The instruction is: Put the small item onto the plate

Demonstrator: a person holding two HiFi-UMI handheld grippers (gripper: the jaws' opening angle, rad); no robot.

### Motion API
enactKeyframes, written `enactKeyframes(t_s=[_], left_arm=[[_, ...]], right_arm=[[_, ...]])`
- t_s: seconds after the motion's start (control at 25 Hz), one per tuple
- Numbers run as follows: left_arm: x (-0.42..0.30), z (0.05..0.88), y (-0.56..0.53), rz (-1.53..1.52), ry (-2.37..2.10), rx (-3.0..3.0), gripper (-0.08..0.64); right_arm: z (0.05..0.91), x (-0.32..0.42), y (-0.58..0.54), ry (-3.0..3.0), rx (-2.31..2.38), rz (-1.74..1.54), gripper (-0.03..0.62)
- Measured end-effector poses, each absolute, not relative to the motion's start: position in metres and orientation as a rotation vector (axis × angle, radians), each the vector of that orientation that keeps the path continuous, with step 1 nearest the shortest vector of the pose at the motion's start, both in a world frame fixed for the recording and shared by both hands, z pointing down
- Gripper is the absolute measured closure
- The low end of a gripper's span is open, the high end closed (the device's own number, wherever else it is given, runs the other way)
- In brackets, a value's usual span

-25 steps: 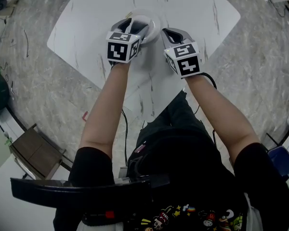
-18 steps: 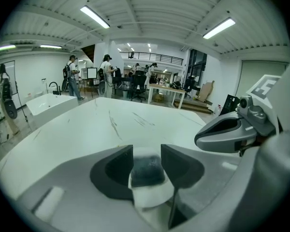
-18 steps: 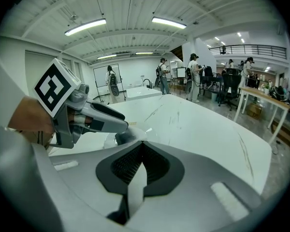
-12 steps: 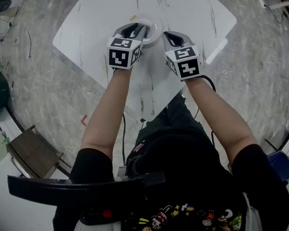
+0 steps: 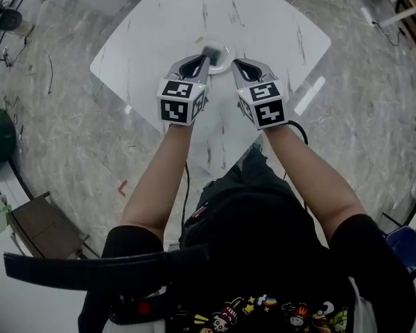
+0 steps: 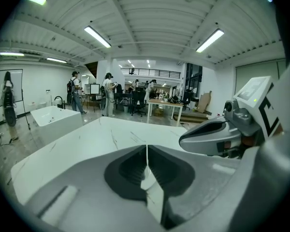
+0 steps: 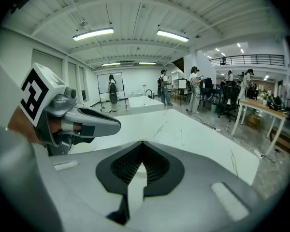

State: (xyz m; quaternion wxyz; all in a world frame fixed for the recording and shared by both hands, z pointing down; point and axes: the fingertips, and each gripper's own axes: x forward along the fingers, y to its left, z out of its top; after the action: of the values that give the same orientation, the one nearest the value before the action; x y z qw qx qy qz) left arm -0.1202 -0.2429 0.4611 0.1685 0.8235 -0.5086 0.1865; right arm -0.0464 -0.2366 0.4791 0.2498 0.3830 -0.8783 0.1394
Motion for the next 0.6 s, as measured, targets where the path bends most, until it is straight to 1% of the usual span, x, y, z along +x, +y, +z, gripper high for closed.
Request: enactKeyframes(t_s=[0.36,0.6], left_arm=[[-0.115,0.397,-0.190,0.375,-1.478,2.425,0.555],[-0.130,0.367,-0.164,0.244,-1.521,2.428,0.557]], right_arm=[[0.439,-0.052,-0.198,-2.437,1.074,0.314,0.569],[0.404,-0.055,-0.174,-2.493,1.108,0.257,0.572]])
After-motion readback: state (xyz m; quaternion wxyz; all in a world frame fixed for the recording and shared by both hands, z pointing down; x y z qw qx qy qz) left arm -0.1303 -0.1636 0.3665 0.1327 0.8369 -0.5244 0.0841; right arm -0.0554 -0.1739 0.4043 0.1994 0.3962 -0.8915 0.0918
